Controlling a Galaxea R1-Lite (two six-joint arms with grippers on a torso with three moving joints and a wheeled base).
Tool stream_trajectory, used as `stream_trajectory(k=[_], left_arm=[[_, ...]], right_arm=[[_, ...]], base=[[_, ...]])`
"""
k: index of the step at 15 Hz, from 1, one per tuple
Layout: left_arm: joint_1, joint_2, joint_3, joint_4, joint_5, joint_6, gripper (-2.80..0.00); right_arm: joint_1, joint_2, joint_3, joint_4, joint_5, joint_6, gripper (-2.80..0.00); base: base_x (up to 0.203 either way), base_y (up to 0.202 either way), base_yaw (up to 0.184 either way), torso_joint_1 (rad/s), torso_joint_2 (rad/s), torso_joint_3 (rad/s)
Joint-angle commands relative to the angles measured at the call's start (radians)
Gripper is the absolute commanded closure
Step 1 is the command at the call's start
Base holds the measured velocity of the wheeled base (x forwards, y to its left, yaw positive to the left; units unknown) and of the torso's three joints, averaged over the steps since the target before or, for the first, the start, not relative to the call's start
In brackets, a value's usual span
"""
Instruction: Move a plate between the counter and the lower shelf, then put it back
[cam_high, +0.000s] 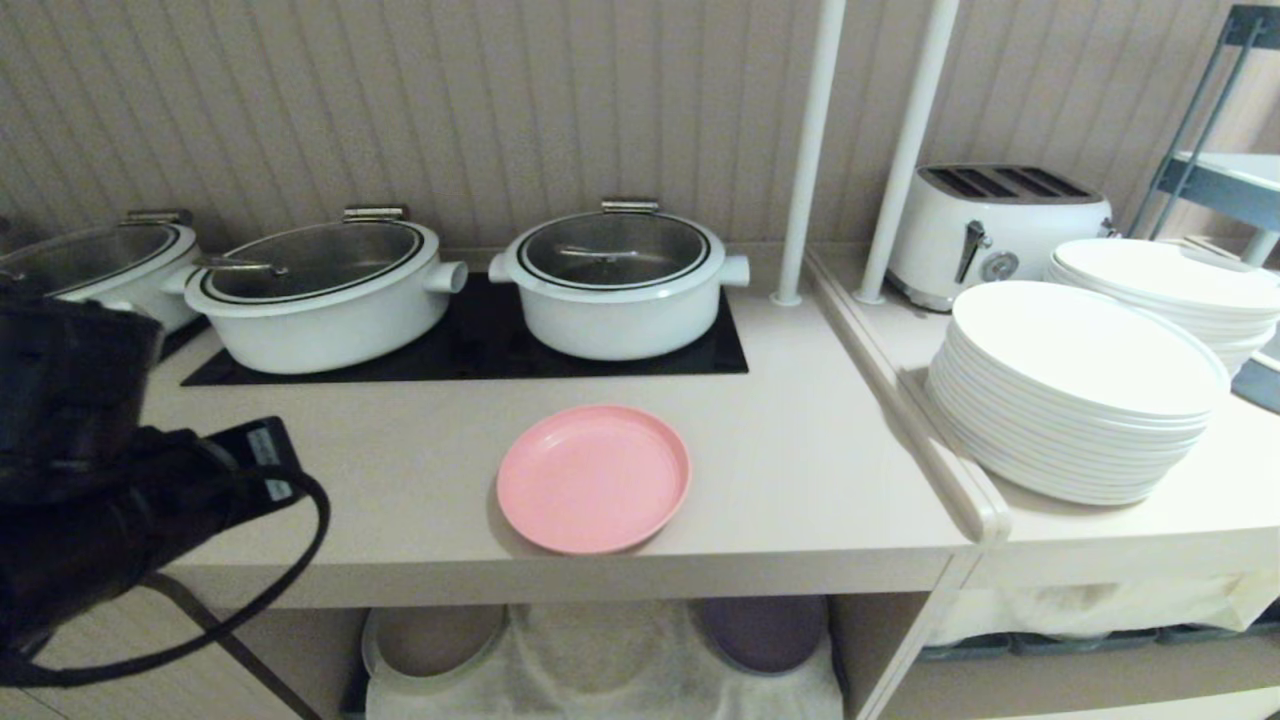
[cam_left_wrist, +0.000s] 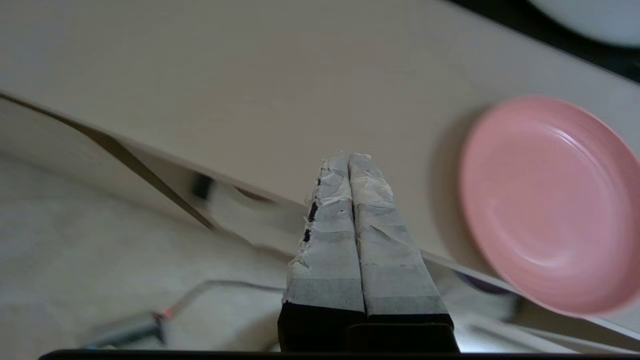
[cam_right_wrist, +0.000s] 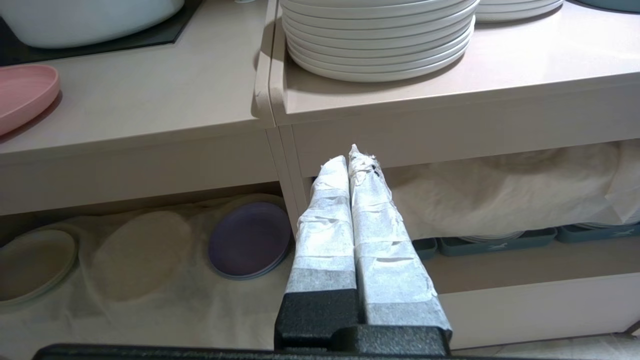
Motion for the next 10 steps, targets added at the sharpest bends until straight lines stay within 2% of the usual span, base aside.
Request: stream_trajectory(k=[1,3,5,8,10], left_arm=[[0.067,-0.114,0.011,-0.012,-0.017,0.094,0.00],[0.141,-0.208,0.042,-0.043,-0.086,0.225,0.00],[0.264,-0.318,0.096,-0.090,-0.227,0.403,0.00],[0.440,-0.433,0.195,-0.175,-0.419,0.621,0.00],[0.492,-0.531,0.286,-0.231,-0.543,0.723,0.00]], right_arm=[[0.000,0.000,0.000,0.000,0.000,0.001,0.00],[0.000,0.000,0.000,0.000,0.000,0.001,0.00],[0.000,0.000,0.000,0.000,0.000,0.001,0.00],[0.000,0.000,0.000,0.000,0.000,0.001,0.00],[0.000,0.000,0.000,0.000,0.000,0.001,0.00]], base=[[0.000,0.000,0.000,0.000,0.00,0.000],[0.000,0.000,0.000,0.000,0.00,0.000],[0.000,0.000,0.000,0.000,0.00,0.000],[0.000,0.000,0.000,0.000,0.00,0.000],[0.000,0.000,0.000,0.000,0.00,0.000]])
